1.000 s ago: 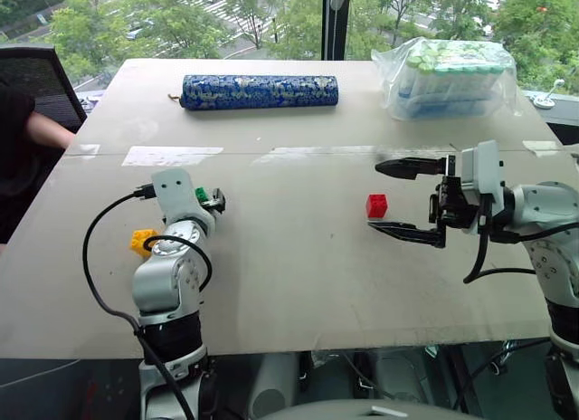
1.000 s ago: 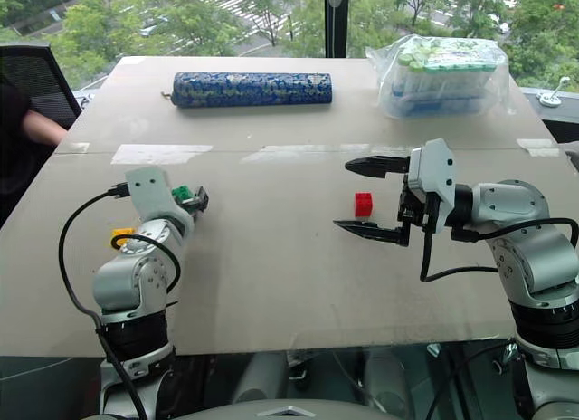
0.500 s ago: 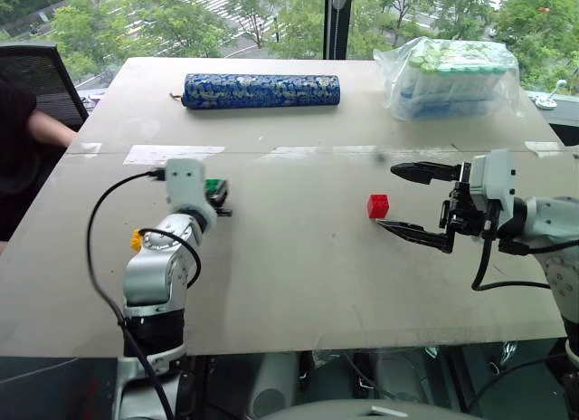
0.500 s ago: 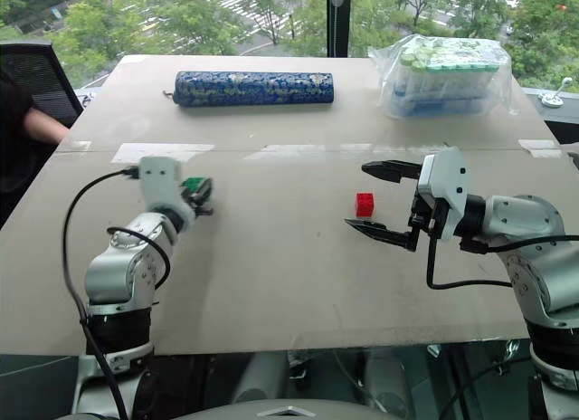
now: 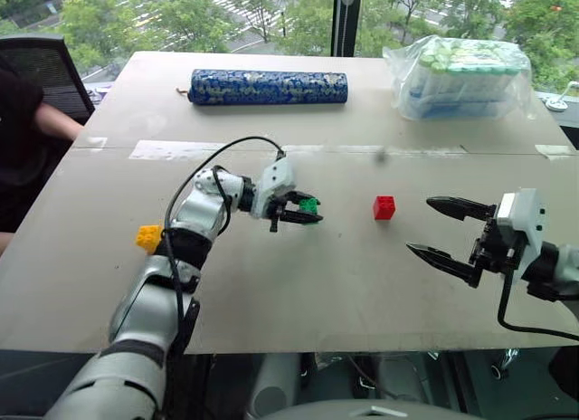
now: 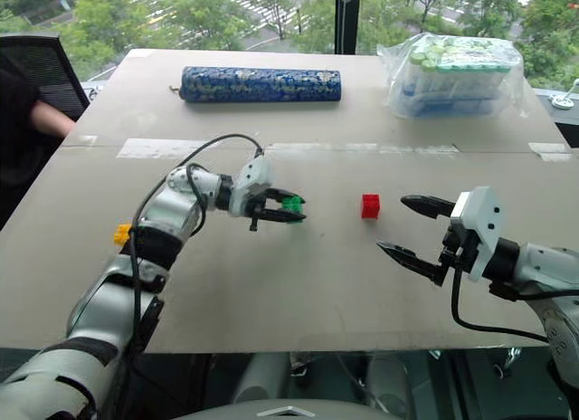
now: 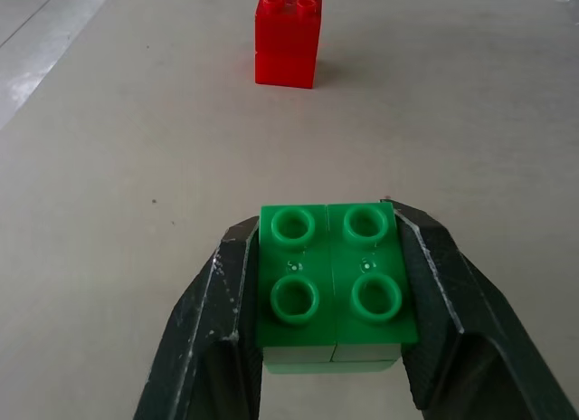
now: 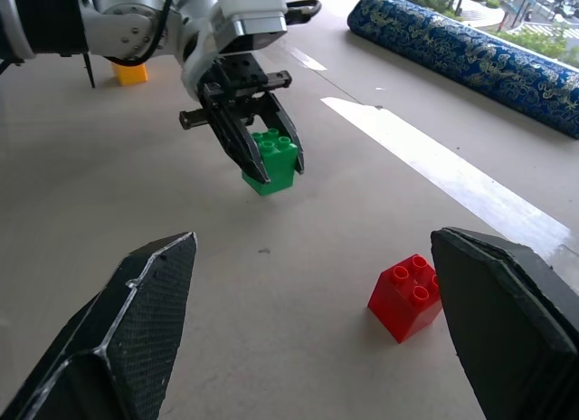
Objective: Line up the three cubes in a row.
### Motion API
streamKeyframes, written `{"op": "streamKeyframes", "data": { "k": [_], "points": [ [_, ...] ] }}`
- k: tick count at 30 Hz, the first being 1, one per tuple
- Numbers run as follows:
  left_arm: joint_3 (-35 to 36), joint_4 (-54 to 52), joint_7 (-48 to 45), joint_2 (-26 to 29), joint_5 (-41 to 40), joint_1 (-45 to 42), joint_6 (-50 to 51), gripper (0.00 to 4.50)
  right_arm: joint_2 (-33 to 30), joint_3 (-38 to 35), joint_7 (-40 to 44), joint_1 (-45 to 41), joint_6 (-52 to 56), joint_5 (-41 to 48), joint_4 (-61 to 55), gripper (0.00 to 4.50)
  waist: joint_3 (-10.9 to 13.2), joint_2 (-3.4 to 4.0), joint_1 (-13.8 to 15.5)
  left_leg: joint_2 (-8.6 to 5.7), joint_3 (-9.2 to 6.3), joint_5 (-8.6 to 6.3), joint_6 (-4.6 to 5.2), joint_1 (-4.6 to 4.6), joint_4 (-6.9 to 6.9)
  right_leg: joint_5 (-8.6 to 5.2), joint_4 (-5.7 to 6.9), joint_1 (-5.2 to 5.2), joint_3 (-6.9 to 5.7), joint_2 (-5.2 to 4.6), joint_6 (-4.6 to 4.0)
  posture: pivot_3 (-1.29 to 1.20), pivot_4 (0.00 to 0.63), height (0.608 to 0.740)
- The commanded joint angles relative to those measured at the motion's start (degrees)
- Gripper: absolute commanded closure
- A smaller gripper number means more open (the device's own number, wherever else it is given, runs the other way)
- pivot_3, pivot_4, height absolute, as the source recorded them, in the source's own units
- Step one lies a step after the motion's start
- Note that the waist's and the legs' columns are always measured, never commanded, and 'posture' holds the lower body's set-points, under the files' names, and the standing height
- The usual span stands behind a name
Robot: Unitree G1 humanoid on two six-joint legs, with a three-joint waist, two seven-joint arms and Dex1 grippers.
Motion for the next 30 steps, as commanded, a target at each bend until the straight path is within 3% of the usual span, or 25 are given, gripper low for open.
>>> {"op": "streamKeyframes", "data": {
  "k": [1,11,27,28,30],
  "points": [
    [0.2,7.7,-1.1,-2.3,2.6,-3.8,-6.5,3.20,-1.0,-2.9,-1.3,1.3,0.2,1.2,-3.1,0.21,0.0,-0.01,-0.3,0.00,0.00,-0.06,0.11,-0.06,0.07,0.10,-0.01,-0.01,-0.02,0.02,0.21,0.00,0.150,0.740],
    [1.5,18.9,1.8,-7.8,7.7,-10.1,-13.8,3.20,-1.6,-5.0,-3.4,4.4,1.2,2.7,-5.1,0.21,0.1,-0.09,-0.1,-0.01,-0.01,-0.12,0.22,-0.08,0.25,0.18,-0.06,0.09,-0.05,0.04,0.52,0.00,0.150,0.740],
    [3.8,22.5,3.4,-9.9,10.7,-12.1,-12.9,3.20,-2.1,-7.0,-3.5,9.2,0.6,2.6,-5.8,0.21,0.0,-0.09,-0.3,-0.02,-0.03,-0.12,0.24,-0.08,0.33,0.24,-0.04,0.13,-0.05,0.12,0.62,0.00,0.150,0.740],
    [4.1,22.4,3.4,-9.9,10.6,-12.0,-12.9,2.18,-2.1,-7.1,-3.5,9.3,0.6,2.7,-5.9,0.21,0.0,-0.09,-0.3,-0.02,-0.03,-0.12,0.24,-0.08,0.33,0.24,-0.04,0.13,-0.05,0.12,0.62,0.00,0.150,0.740],
    [4.9,21.6,2.6,-9.8,9.7,-11.9,-12.7,1.31,-2.1,-7.1,-3.4,9.4,0.6,2.8,-5.9,0.21,0.1,-0.10,-0.3,-0.02,-0.03,-0.12,0.24,-0.08,0.34,0.24,-0.03,0.12,-0.04,0.12,0.62,0.00,0.150,0.740]
  ]
}}
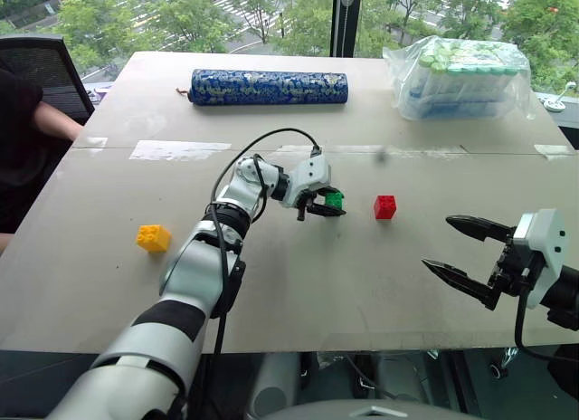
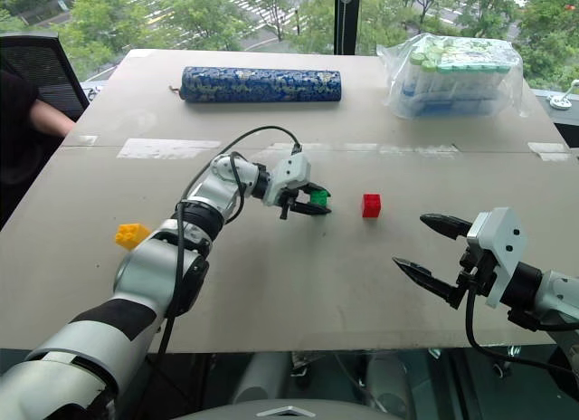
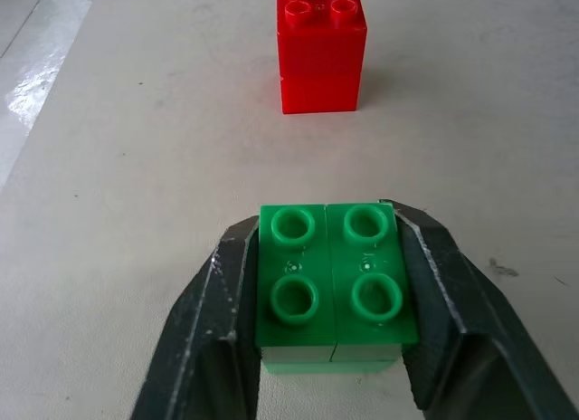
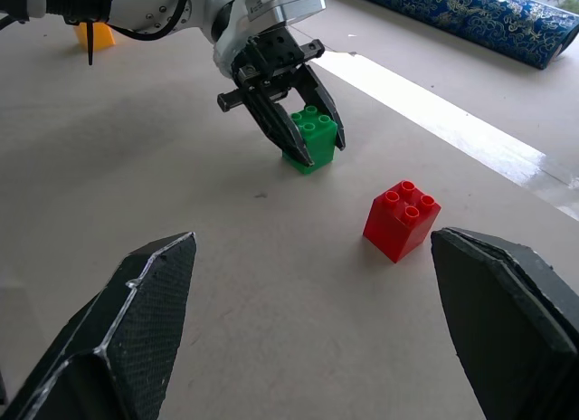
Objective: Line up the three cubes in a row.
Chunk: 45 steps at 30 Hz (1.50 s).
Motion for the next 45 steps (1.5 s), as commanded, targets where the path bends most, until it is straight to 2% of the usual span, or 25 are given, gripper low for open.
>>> {"op": "streamKeyframes", "data": {
  "k": [1,3,6,9,11,13,15,18,20,22,24,26,32,37,45],
  "points": [
    [2.3,-1.4,-1.2,-0.1,-1.3,-1.2,0.3,0.91,-0.5,-2.3,0.1,0.2,-1.1,0.9,-1.9,0.21,0.0,0.00,0.0,0.00,0.00,0.00,0.00,0.00,0.00,0.00,0.00,0.00,0.00,0.00,0.00,0.00,0.150,0.740],
    [3.6,-2.6,-2.2,0.6,-2.3,-1.0,0.7,0.07,-0.5,-2.1,0.4,0.1,-1.3,0.9,-1.7,0.21,0.0,0.00,0.0,0.00,0.00,0.00,0.00,0.00,0.00,0.00,0.00,0.00,0.01,0.00,-0.01,0.00,0.150,0.740],
    [7.5,-11.4,-7.4,4.6,-7.6,1.9,6.3,0.07,-0.5,0.3,1.1,-2.2,-1.9,0.9,-0.7,0.21,0.0,-0.02,-0.4,0.00,0.00,0.00,0.00,0.00,0.00,0.02,0.02,-0.01,0.02,0.02,-0.03,0.00,0.150,0.740],
    [10.9,-26.3,-6.0,9.1,-12.2,8.0,16.7,0.07,0.0,3.6,1.3,-5.8,-1.8,1.3,-0.1,0.21,0.0,0.00,-1.4,0.05,-0.03,0.00,-0.01,0.01,0.01,0.04,0.07,-0.03,0.06,-0.11,-0.08,0.00,0.150,0.740],
    [14.2,-39.4,-0.6,12.2,-15.0,14.2,25.5,0.07,0.5,6.3,1.2,-8.8,-1.5,1.8,0.1,0.21,0.0,0.03,-1.9,0.06,-0.06,0.00,-0.02,0.04,0.01,0.09,0.10,-0.02,0.12,-0.13,-0.16,0.00,0.150,0.740],
    [20.2,-55.3,9.1,14.6,-17.5,22.7,36.1,0.07,1.4,9.7,1.5,-13.0,-1.4,2.5,1.1,0.21,0.0,0.03,-2.7,0.06,-0.06,0.01,-0.02,0.12,-0.01,0.11,0.12,0.02,0.37,-0.15,-0.19,0.00,0.150,0.740],
    [27.6,-70.2,22.1,14.5,-17.4,30.8,45.4,0.07,2.4,12.9,2.4,-17.8,-1.3,3.1,3.2,0.21,0.0,-0.04,-2.7,0.06,-0.05,0.02,-0.04,0.19,-0.03,0.11,0.19,0.05,0.47,-0.17,-0.19,0.00,0.150,0.740],
    [37.3,-86.2,37.3,13.4,-15.9,38.7,60.7,0.07,3.8,16.7,3.8,-23.9,-0.5,4.3,5.7,0.21,0.1,-0.11,-2.8,0.06,-0.06,0.01,-0.06,0.27,-0.03,0.01,0.17,0.07,0.54,-0.18,-0.03,0.00,0.150,0.740],
    [42.9,-95.0,41.6,13.7,-17.0,44.3,69.0,0.07,4.6,19.1,5.1,-26.4,0.0,5.0,7.0,0.21,0.1,-0.20,-2.6,0.05,-0.07,-0.11,-0.28,0.40,-0.03,-0.01,0.18,0.14,0.54,-0.15,-0.02,0.00,0.150,0.740],
    [47.5,-100.0,42.0,15.5,-18.7,49.5,74.3,0.07,4.6,21.9,6.5,-27.2,-0.1,3.5,7.3,0.21,0.1,-0.19,-2.5,0.04,-0.05,-0.13,-0.32,0.51,-0.05,-0.01,0.18,0.22,0.59,-0.17,-0.03,0.00,0.150,0.740],
    [52.0,-101.9,40.9,19.3,-19.8,55.2,79.4,0.07,4.3,23.6,7.4,-27.5,0.4,3.5,6.9,0.21,0.1,-0.19,-2.1,0.04,-0.05,-0.11,-0.38,0.51,-0.09,-0.04,0.19,0.21,0.58,-0.17,-0.06,0.00,0.150,0.740],
    [54.0,-102.1,40.4,22.6,-20.1,58.8,80.3,0.07,4.1,24.1,7.5,-27.8,1.1,4.0,6.7,0.21,0.1,-0.17,-1.4,0.04,-0.05,0.03,-0.63,0.52,-0.13,-0.16,0.20,0.18,0.55,-0.16,-0.28,0.00,0.150,0.740],
    [58.5,-98.7,41.3,27.4,-22.5,62.4,90.4,0.07,2.6,25.2,8.9,-27.4,0.5,2.3,5.9,0.21,0.1,-0.11,-0.8,0.04,-0.07,-0.07,-0.49,0.56,-0.22,-0.17,0.05,0.16,0.55,-0.25,-0.29,0.00,0.150,0.740],
    [55.8,-94.7,44.2,27.1,-23.9,59.2,95.9,0.07,3.3,25.3,7.8,-27.4,0.9,2.5,4.6,0.21,0.1,-0.12,-0.8,0.05,-0.07,-0.06,-0.49,0.57,-0.34,-0.16,-0.04,0.11,0.56,-0.25,-0.29,0.00,0.150,0.740],
    [49.6,-88.9,44.6,28.0,-24.1,60.7,91.8,0.07,3.1,24.9,6.7,-26.7,0.7,2.0,3.6,0.21,0.1,-0.14,-1.4,0.04,0.01,-0.05,-0.95,0.56,-0.46,-0.01,-0.05,0.00,0.55,-0.30,-0.53,0.00,0.150,0.740]
  ]
}}
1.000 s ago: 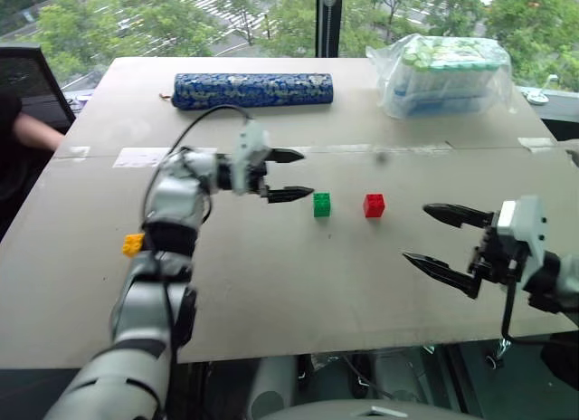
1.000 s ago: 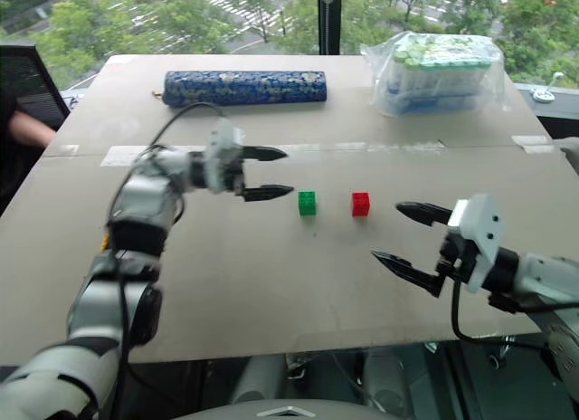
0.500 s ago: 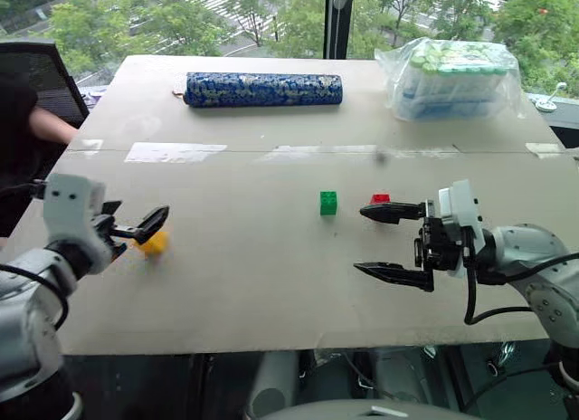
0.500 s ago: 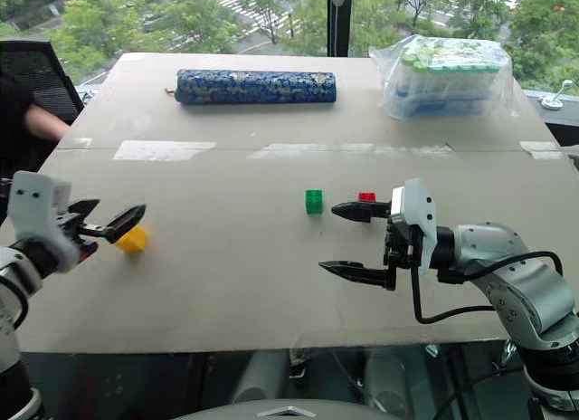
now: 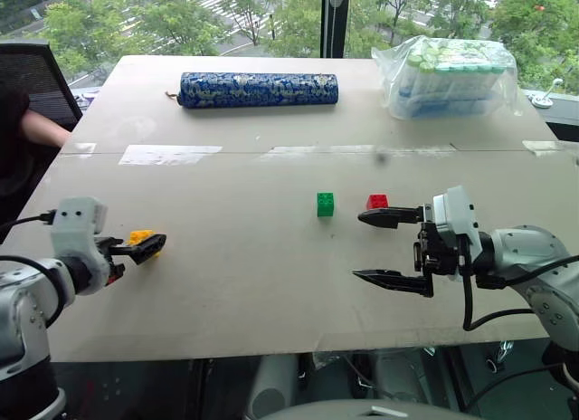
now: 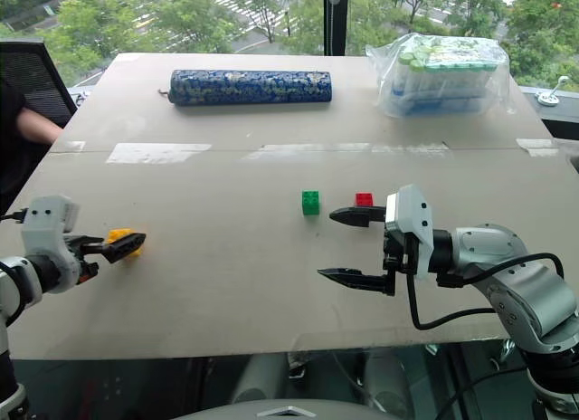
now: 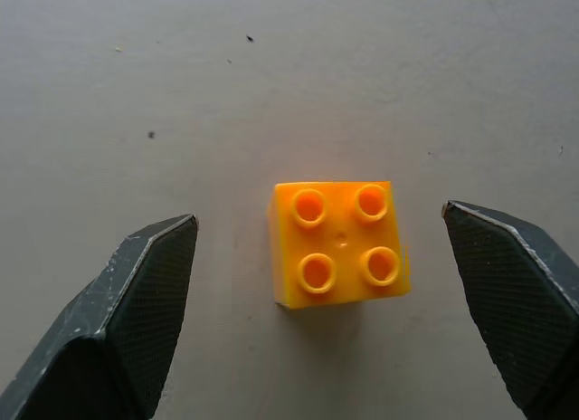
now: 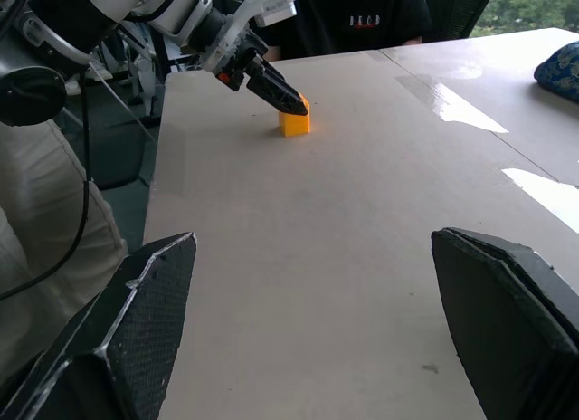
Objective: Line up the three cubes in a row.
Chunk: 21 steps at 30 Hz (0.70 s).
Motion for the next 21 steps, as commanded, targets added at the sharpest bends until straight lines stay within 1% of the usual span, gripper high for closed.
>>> {"op": "streamKeyframes", "data": {
  "k": [1,3,4,5,6,7,8,12,15,17,19,21],
  "points": [
    [-0.7,2.0,0.4,1.1,0.3,0.9,-3.7,0.28,-0.1,-1.1,-0.7,0.4,-0.7,0.3,-2.9,0.21,0.0,0.00,-0.1,0.00,0.00,-0.01,-0.05,0.00,-0.03,0.04,0.00,-0.02,-0.01,0.00,-0.07,0.00,0.150,0.740],
    [-0.8,3.5,0.4,1.2,0.3,0.8,-6.2,0.96,-0.2,-1.5,-1.0,0.8,-0.7,0.5,-3.2,0.21,0.0,0.00,-0.1,0.01,0.00,-0.01,-0.06,0.01,-0.16,0.04,-0.03,-0.07,-0.03,0.00,-0.09,0.00,0.150,0.740],
    [-0.8,3.8,0.3,1.3,0.2,0.7,-6.9,1.44,-0.3,-1.7,-1.1,1.0,-0.6,0.6,-3.4,0.21,0.0,0.00,-0.1,0.01,0.00,-0.01,-0.06,0.01,-0.19,0.04,-0.03,-0.08,-0.04,0.00,-0.09,0.00,0.150,0.740],
    [-0.8,4.1,0.2,1.6,0.2,0.7,-7.9,2.01,-0.4,-1.8,-1.3,1.2,-0.6,0.7,-3.5,0.21,0.0,0.00,-0.1,0.01,0.00,-0.04,-0.02,0.01,-0.21,0.03,-0.03,-0.10,-0.04,0.00,-0.08,0.00,0.150,0.740],
    [-0.8,4.4,0.1,1.8,0.0,0.8,-8.4,2.35,-0.4,-1.9,-1.4,1.4,-0.6,0.7,-3.7,0.21,0.0,0.00,-0.1,0.02,0.00,-0.05,0.00,0.01,-0.21,0.03,-0.03,-0.09,-0.05,0.00,-0.08,0.00,0.150,0.740],
    [-0.9,4.6,-0.1,2.1,-0.1,0.9,-8.9,2.83,-0.4,-2.0,-1.6,1.6,-0.6,0.8,-3.8,0.21,0.0,0.00,-0.1,0.02,0.00,-0.06,0.02,0.01,-0.21,0.01,-0.05,-0.09,-0.05,-0.01,-0.04,0.00,0.150,0.740],
    [-1.1,4.9,-0.8,2.5,-0.2,1.1,-9.9,3.19,-0.4,-2.1,-1.8,1.8,-0.6,0.8,-3.9,0.21,0.0,0.00,-0.1,0.02,0.00,-0.08,0.05,0.01,-0.21,-0.05,-0.08,-0.08,-0.06,-0.02,0.06,0.00,0.150,0.740],
    [-2.4,5.3,-4.8,4.2,-1.9,1.3,-14.5,3.18,-0.3,-2.5,-2.5,2.4,-0.5,1.0,-4.5,0.21,0.0,0.00,-0.1,0.02,0.01,-0.12,0.12,0.01,-0.20,-0.06,-0.18,-0.07,-0.10,-0.08,0.08,0.00,0.150,0.740],
    [-6.9,5.0,-14.4,6.2,-5.3,-2.4,-24.2,3.18,0.4,-3.4,-4.4,2.6,-0.3,1.9,-5.2,0.21,0.0,0.01,0.1,0.02,0.01,-0.12,0.12,0.00,-0.21,-0.05,-0.19,-0.07,-0.14,-0.11,0.07,0.00,0.150,0.740],
    [-15.0,7.4,-24.1,9.1,-4.4,-6.5,-33.5,3.18,0.7,-4.1,-6.2,2.9,-0.1,2.2,-5.8,0.21,0.0,0.01,0.5,0.02,0.01,-0.12,0.11,-0.01,-0.21,-0.05,-0.20,-0.07,-0.19,-0.13,0.06,0.00,0.150,0.740],
    [-22.9,12.7,-33.6,11.2,-2.6,-11.8,-41.7,3.18,0.5,-5.1,-7.9,3.6,0.6,2.3,-6.7,0.21,0.0,0.04,0.9,0.01,0.03,-0.12,0.11,-0.03,-0.21,0.00,-0.23,-0.07,-0.27,-0.16,-0.01,0.00,0.150,0.740],
    [-29.9,20.7,-39.6,11.1,0.8,-18.3,-49.4,3.18,-0.3,-6.0,-9.8,4.6,1.6,1.8,-7.7,0.21,0.0,0.11,1.1,0.01,0.19,-0.13,0.12,-0.01,-0.24,0.02,-0.28,-0.08,-0.33,-0.25,-0.05,0.00,0.150,0.740]
  ]
}}
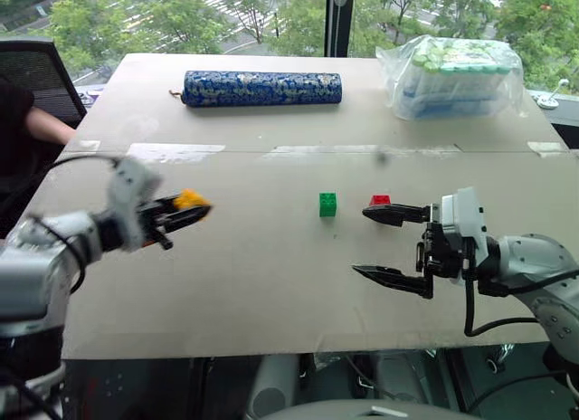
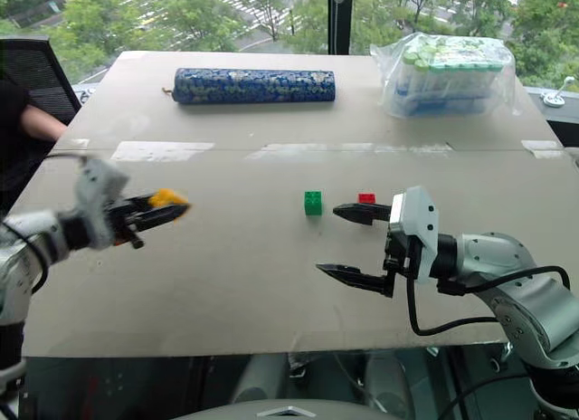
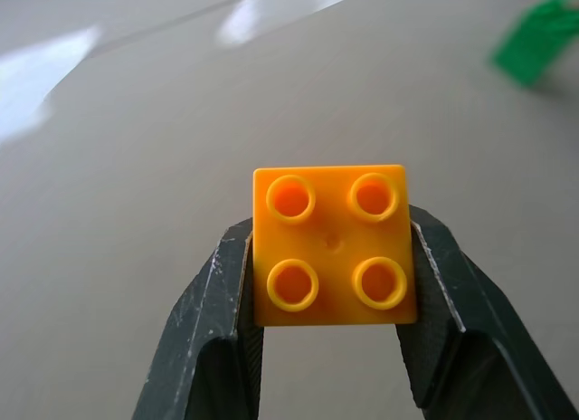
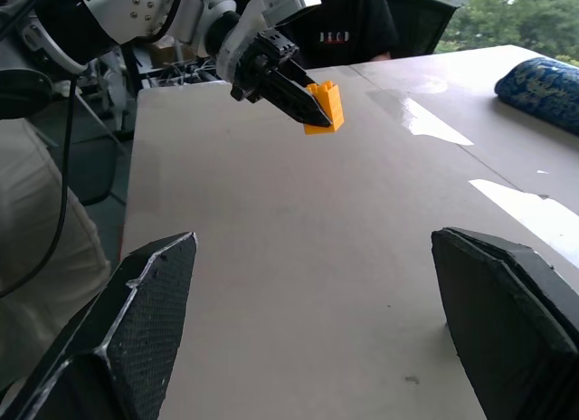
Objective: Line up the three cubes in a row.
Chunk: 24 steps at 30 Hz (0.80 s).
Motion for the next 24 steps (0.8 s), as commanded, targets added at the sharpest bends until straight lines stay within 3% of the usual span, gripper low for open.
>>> {"op": "streamKeyframes", "data": {
  "k": [1,6,13,24],
  "points": [
    [-11.4,13.6,-12.1,0.3,5.8,-9.6,-14.9,3.18,-1.6,-3.1,-3.9,1.5,2.1,0.3,-3.7,0.21,0.0,0.07,0.1,0.00,0.06,0.00,0.00,0.01,-0.01,0.05,0.00,0.00,-0.01,-0.02,-0.08,0.00,0.150,0.740],
    [-23.7,37.9,-23.2,-5.2,15.3,-26.2,-35.0,3.18,-3.8,-6.2,-10.8,5.4,7.3,0.3,-7.6,0.21,0.0,0.03,0.2,0.00,0.12,0.08,-0.07,-0.13,0.01,0.09,0.00,-0.08,-0.27,0.06,-0.09,0.00,0.150,0.740],
    [-30.0,65.5,-25.7,-14.7,24.7,-42.1,-54.6,3.18,-3.7,-10.6,-16.5,11.3,9.9,1.6,-12.6,0.21,0.0,-0.04,0.2,0.03,0.17,-0.08,0.73,-0.52,0.60,0.27,0.05,-0.10,-0.46,0.45,0.31,0.00,0.150,0.740],
    [-30.4,77.0,-24.6,-20.0,30.2,-47.8,-63.0,3.18,-4.4,-13.4,-18.6,15.0,10.0,2.7,-14.7,0.21,0.0,-0.06,0.2,0.06,0.17,-0.24,0.99,-0.53,0.99,0.26,0.05,-0.05,-0.32,0.41,0.66,0.00,0.150,0.740]
  ]
}}
